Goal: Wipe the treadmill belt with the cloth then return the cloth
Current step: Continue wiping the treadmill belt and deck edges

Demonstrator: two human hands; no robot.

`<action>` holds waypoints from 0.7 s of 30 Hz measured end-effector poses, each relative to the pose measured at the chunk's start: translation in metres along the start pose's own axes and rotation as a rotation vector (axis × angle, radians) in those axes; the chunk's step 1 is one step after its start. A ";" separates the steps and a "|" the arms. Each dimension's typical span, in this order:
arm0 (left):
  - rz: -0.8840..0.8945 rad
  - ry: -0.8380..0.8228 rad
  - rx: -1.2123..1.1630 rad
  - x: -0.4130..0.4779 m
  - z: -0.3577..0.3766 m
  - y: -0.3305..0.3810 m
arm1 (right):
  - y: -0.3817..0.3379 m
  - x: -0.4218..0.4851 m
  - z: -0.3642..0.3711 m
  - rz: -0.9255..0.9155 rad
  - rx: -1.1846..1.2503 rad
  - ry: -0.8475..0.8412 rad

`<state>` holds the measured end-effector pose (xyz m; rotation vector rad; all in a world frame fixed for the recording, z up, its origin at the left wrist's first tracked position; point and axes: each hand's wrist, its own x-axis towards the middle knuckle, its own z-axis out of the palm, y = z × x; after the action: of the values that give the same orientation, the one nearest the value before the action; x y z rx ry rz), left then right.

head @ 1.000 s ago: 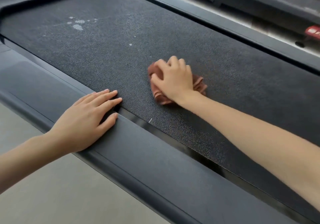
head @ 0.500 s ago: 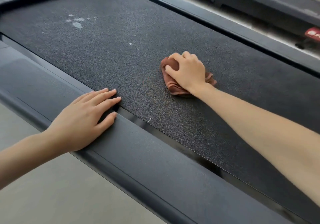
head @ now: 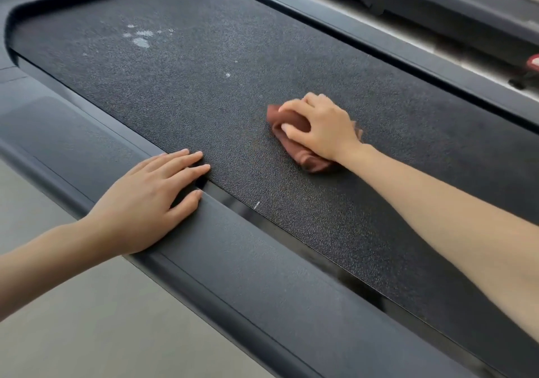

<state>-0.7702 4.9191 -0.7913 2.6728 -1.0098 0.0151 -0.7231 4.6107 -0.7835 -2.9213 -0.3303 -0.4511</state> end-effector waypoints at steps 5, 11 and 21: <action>-0.001 -0.004 0.002 0.001 -0.002 0.000 | -0.040 0.001 0.016 0.111 -0.079 0.116; -0.009 -0.019 -0.003 0.000 -0.002 0.001 | -0.019 -0.045 -0.013 -0.536 0.159 -0.082; -0.023 -0.050 -0.001 -0.001 -0.005 0.004 | 0.007 -0.023 -0.010 -0.218 0.060 -0.006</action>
<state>-0.7728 4.9180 -0.7853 2.6956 -0.9941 -0.0573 -0.7456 4.5974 -0.7822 -2.8405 -0.6550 -0.4533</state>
